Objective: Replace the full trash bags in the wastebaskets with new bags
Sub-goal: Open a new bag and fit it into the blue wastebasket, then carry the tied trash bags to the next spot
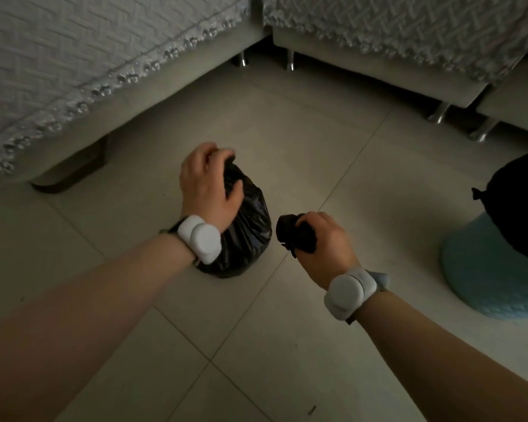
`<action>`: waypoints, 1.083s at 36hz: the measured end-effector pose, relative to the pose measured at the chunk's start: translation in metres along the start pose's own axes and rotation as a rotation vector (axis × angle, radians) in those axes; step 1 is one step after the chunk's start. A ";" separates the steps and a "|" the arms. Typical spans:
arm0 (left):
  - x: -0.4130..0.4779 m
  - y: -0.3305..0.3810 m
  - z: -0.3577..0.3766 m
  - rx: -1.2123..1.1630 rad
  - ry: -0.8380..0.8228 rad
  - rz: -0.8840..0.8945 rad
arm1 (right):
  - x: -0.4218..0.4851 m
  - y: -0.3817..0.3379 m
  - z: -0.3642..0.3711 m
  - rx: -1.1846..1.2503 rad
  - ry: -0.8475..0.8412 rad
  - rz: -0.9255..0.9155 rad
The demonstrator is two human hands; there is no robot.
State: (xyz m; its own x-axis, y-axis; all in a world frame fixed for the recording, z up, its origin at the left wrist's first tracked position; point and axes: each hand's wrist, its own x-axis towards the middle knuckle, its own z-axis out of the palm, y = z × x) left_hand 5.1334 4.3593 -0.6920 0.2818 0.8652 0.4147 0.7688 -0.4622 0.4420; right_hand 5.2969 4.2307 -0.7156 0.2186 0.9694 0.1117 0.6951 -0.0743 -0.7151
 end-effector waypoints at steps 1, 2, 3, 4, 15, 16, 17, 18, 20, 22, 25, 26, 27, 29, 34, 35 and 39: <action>0.004 -0.006 0.003 0.037 -0.032 -0.061 | -0.001 0.000 0.000 -0.011 -0.026 0.004; 0.009 -0.013 0.007 0.068 -0.081 -0.124 | -0.001 0.000 0.001 -0.026 -0.052 0.012; 0.011 -0.019 0.010 0.073 -0.129 -0.179 | -0.003 -0.001 0.001 -0.050 -0.078 0.025; 0.012 -0.020 0.014 0.052 -0.172 -0.219 | -0.006 0.002 -0.001 -0.081 -0.096 0.041; -0.005 0.044 0.025 -0.074 -0.198 -0.049 | -0.035 0.022 -0.035 -0.050 -0.070 0.097; -0.004 0.054 0.025 -0.084 -0.183 -0.030 | -0.039 0.026 -0.041 -0.037 -0.061 0.103; -0.005 0.061 0.024 -0.099 -0.176 -0.027 | -0.043 0.030 -0.046 -0.035 -0.056 0.104; -0.004 0.069 0.025 -0.119 -0.168 -0.026 | -0.047 0.035 -0.053 -0.041 -0.053 0.114; -0.007 0.075 0.026 -0.155 -0.168 -0.042 | -0.052 0.039 -0.059 -0.037 -0.040 0.143; -0.013 0.088 0.032 -0.175 -0.193 -0.057 | -0.058 0.047 -0.073 0.012 -0.018 0.201; -0.023 0.104 0.033 -0.208 -0.206 -0.118 | -0.065 0.052 -0.092 0.090 -0.023 0.292; -0.028 0.106 0.031 -0.228 -0.201 -0.139 | -0.067 0.051 -0.094 0.101 -0.028 0.294; -0.031 0.113 0.028 -0.241 -0.214 -0.168 | -0.069 0.051 -0.104 0.111 -0.038 0.319; -0.033 0.131 0.017 -0.249 -0.264 -0.217 | -0.069 0.044 -0.127 0.113 -0.070 0.378; -0.037 0.182 -0.022 -0.258 -0.384 -0.229 | -0.069 0.015 -0.180 0.021 -0.054 0.418; -0.036 0.193 -0.034 -0.257 -0.396 -0.225 | -0.070 0.005 -0.193 -0.003 -0.047 0.431; -0.023 0.228 -0.093 -0.260 -0.433 -0.277 | -0.072 -0.037 -0.240 -0.081 -0.067 0.480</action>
State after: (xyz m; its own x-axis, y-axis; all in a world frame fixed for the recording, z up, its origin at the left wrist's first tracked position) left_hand 5.2492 4.2162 -0.5266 0.3415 0.9361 -0.0841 0.6964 -0.1920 0.6915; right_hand 5.4195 4.1076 -0.5318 0.4845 0.8339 -0.2642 0.5785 -0.5320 -0.6183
